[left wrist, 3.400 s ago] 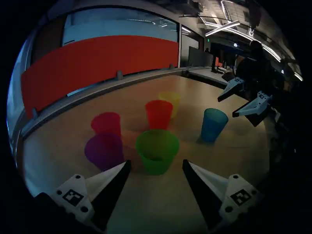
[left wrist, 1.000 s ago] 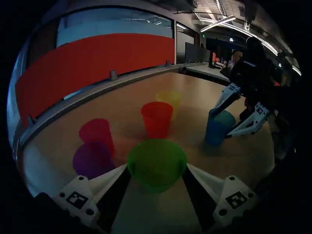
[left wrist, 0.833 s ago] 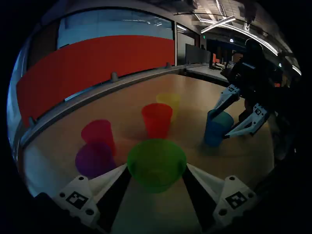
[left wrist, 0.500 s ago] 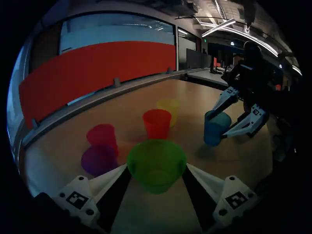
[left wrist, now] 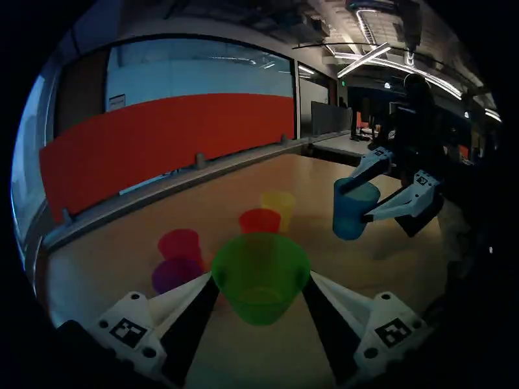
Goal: Pour water
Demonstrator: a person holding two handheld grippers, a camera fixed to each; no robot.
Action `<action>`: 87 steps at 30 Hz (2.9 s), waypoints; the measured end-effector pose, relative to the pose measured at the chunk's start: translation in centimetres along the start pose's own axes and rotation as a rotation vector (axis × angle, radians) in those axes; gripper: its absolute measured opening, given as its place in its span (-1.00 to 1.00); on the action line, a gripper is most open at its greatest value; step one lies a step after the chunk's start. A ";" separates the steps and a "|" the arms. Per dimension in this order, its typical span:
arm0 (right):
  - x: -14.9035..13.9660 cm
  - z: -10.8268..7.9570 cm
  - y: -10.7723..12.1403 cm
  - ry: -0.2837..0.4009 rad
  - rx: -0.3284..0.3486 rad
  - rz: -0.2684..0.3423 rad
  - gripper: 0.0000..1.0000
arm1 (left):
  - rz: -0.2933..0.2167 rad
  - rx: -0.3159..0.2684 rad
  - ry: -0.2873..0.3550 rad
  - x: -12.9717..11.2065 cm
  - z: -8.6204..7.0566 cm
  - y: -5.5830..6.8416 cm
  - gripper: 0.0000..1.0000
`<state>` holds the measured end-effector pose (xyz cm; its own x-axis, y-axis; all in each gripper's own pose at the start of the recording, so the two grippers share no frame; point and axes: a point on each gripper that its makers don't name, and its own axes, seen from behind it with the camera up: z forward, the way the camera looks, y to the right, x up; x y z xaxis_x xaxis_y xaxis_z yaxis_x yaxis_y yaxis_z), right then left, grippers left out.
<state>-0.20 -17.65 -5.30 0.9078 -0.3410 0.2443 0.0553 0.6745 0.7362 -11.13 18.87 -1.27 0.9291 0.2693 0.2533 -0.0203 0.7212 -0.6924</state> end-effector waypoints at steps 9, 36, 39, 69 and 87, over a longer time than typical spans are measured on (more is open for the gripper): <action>4.2 -1.0 0.1 0.100 -0.015 0.001 0.82 | 0.002 0.015 0.070 2.6 -1.5 0.4 0.72; 10.3 -3.0 1.9 0.239 -0.041 -0.022 0.82 | -0.009 -0.015 0.198 7.7 -2.6 3.2 0.73; 10.7 -3.0 2.0 0.241 -0.042 -0.037 0.81 | -0.008 -0.020 0.203 7.8 -2.6 3.4 0.73; 17.1 -2.4 2.4 0.298 -0.073 -0.284 0.81 | -0.008 -0.088 0.258 8.9 -2.7 5.7 0.73; 20.6 -2.0 2.3 0.337 -0.123 -0.506 0.81 | 0.003 -0.125 0.266 9.5 -2.3 7.0 0.73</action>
<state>19.47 -21.86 0.16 0.8367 -0.4264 -0.3437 0.5426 0.5608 0.6253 -1.57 25.06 -5.27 0.9937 0.0823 0.0762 0.0071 0.6318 -0.7751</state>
